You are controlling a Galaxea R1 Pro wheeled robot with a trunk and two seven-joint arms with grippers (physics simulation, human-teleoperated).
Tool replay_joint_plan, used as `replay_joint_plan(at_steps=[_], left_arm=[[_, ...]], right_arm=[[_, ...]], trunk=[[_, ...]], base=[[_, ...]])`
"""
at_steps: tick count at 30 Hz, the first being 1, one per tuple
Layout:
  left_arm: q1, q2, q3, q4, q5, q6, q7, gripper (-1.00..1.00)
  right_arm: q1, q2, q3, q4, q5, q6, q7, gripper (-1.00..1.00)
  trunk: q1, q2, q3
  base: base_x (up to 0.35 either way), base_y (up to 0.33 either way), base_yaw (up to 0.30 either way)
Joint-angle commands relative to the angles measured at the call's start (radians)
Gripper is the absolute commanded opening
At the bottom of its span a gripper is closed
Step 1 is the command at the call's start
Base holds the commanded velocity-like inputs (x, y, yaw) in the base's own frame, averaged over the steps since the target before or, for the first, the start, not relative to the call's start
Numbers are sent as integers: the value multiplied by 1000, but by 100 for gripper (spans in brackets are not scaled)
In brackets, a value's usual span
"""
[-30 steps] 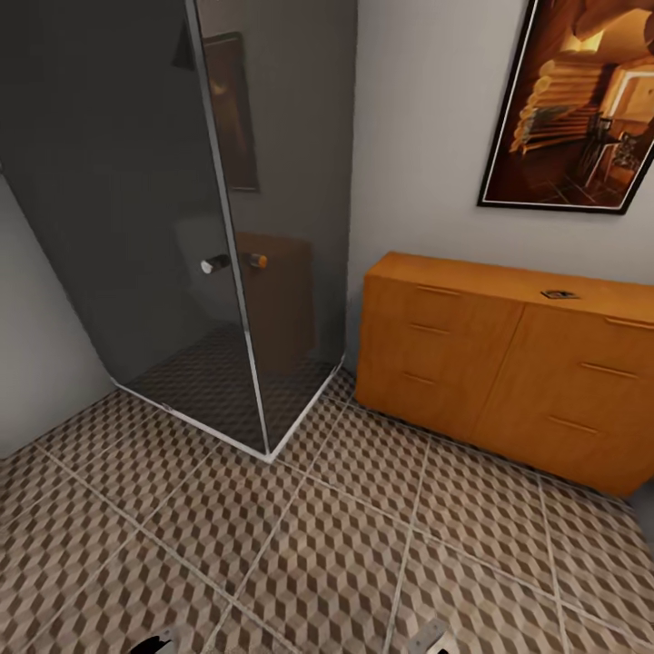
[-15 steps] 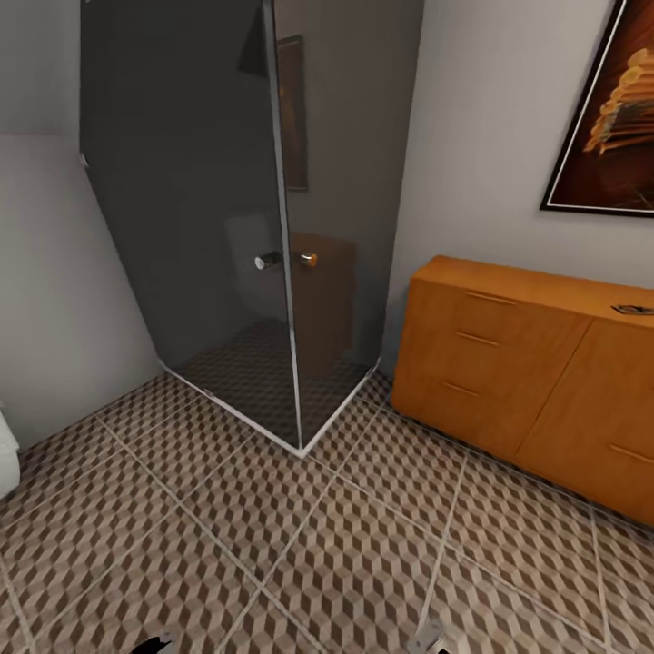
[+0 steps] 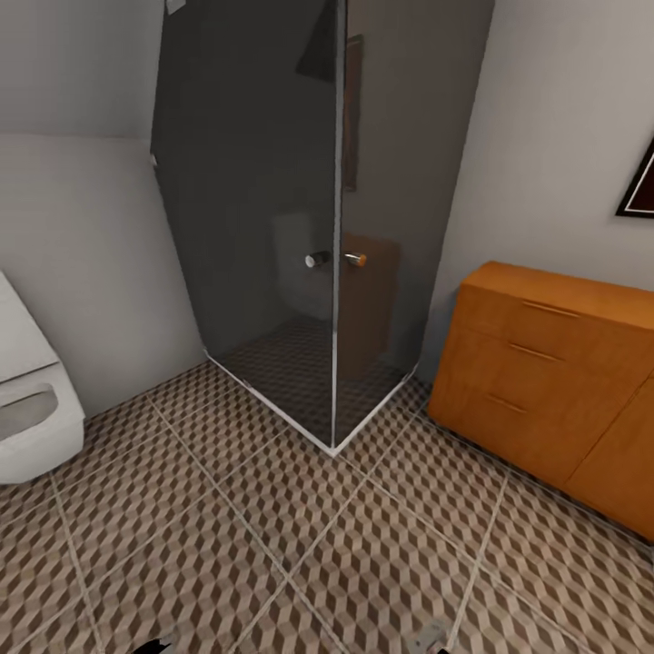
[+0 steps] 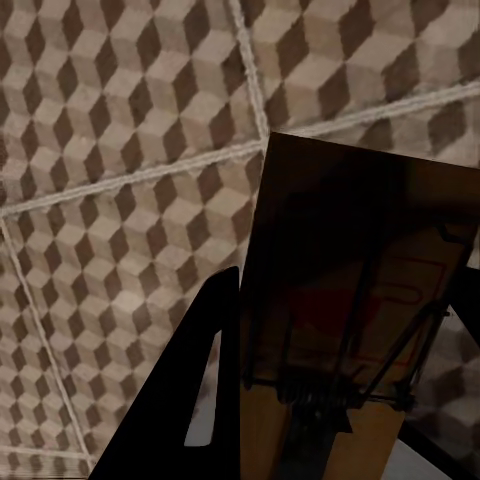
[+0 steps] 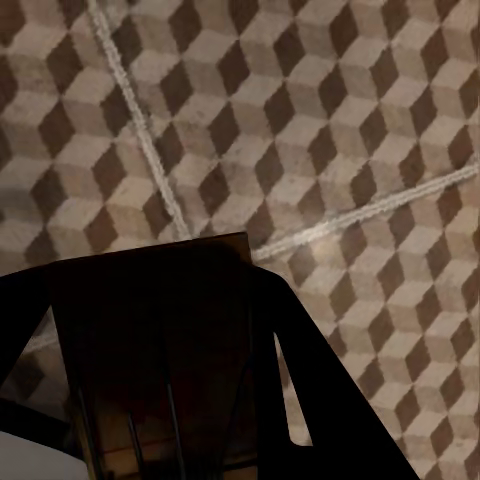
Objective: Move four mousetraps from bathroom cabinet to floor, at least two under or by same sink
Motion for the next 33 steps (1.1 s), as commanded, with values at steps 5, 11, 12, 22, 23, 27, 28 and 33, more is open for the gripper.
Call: replay_joint_plan(at_steps=[5, 11, 12, 22, 23, 27, 28, 33], left_arm=[[-1, -1, -8, 0, 0, 8, 6, -100], [3, -4, -8, 0, 0, 8, 6, -100], [4, -6, -8, 0, 0, 8, 6, -100], [5, -8, -8, -1, 0, 7, 6, -100], [5, -8, -8, -1, 0, 7, 6, -100], [5, -8, -8, -1, 0, 7, 6, -100], [5, -7, -8, -1, 0, 6, 6, -100], [5, -2, -8, -1, 0, 5, 6, -100]], right_arm=[[0, 0, 9, 0, -12, -3, -1, -100], [0, -1, 9, 2, -12, -4, -1, -100], [0, -1, 9, 2, -12, -6, -1, -100], [0, 0, 9, 23, -12, -30, -1, -100], [0, 0, 9, 23, -12, -31, -1, -100], [0, 0, 9, 24, -12, -31, -1, -100], [0, 0, 9, 24, -12, -31, -1, -100], [0, 2, 9, 24, -12, -31, -1, -100]], trunk=[[0, 0, -1], [0, 0, -1], [0, 0, -1], [0, 0, -1], [0, 0, -1], [0, 0, -1], [0, 0, -1], [0, 0, -1]], base=[[0, 0, 292], [0, 0, 292], [0, 0, 292], [0, 0, 292], [0, 0, 292], [0, 0, 292], [0, 0, 292], [0, 0, 292]])
